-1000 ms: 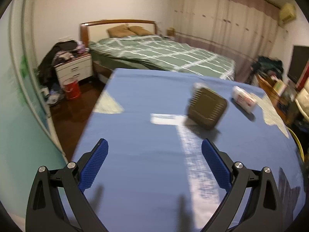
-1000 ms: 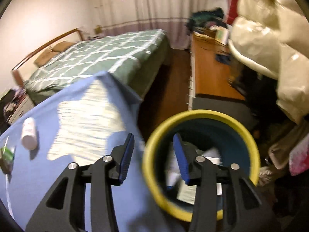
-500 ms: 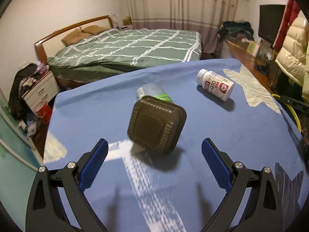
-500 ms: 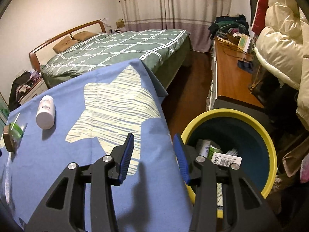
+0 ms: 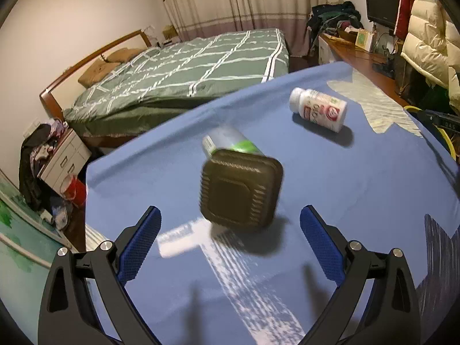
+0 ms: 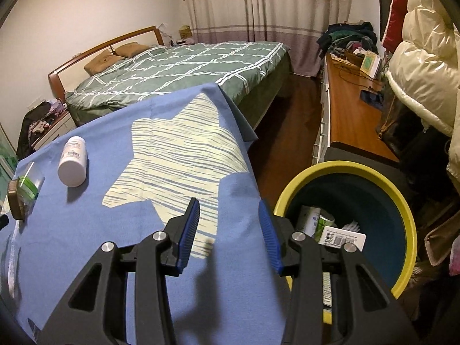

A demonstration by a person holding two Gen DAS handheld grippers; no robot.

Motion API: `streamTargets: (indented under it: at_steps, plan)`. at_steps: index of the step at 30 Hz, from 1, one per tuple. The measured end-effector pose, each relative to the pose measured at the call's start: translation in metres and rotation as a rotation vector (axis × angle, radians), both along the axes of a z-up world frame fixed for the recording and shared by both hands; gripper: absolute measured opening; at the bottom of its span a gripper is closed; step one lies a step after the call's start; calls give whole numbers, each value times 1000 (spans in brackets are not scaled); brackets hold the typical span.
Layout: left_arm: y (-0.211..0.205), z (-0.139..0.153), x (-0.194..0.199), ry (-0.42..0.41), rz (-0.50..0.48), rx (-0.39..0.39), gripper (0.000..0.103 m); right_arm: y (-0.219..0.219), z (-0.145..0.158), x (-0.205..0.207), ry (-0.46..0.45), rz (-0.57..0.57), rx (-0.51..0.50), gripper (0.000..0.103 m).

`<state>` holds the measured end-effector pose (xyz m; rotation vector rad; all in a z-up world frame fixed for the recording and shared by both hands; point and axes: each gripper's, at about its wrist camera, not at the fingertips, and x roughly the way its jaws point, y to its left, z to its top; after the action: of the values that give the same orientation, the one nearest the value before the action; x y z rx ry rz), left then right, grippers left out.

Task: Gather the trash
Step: 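Grasp the brown square container with the left gripper, then carry the brown container over the yellow bin and open the left gripper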

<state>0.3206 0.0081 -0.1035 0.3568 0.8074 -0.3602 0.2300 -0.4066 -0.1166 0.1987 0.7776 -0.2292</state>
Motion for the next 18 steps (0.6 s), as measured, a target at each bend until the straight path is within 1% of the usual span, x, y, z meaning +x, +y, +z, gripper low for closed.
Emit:
streamTargets:
  at_steps: [2,4,8,11,13,14,15,16,17,18]
  plan:
    - [6,-1,8,11,-12,-26,96,-1,-1,0,2,-2,1,41]
    - [8,-3,15,10,-26,-30,96,-1,-1,1,7,-3,5,41]
    - [7,-4,22,15,-85,-57,96,0,-1,2,15,-1,5,41]
    - [4,-5,26,36,-123,-82,96,2,-2,4,25,3,9,41]
    - [2,-8,29,52,-140,-80,91,-1,-3,3,25,2,12,41]
    - [-1,-10,30,59,-144,-78,83,-1,-3,3,28,0,15,41]
    - [-2,-12,32,70,-150,-78,78,-2,-4,4,29,1,16,41]
    - [-3,-14,33,79,-155,-79,75,-2,-4,5,29,1,16,41]
    - [-4,-16,34,88,-159,-79,69,-2,-4,5,30,3,16,41]
    - [-5,-17,34,91,-161,-79,68,-1,-4,5,30,6,17,41]
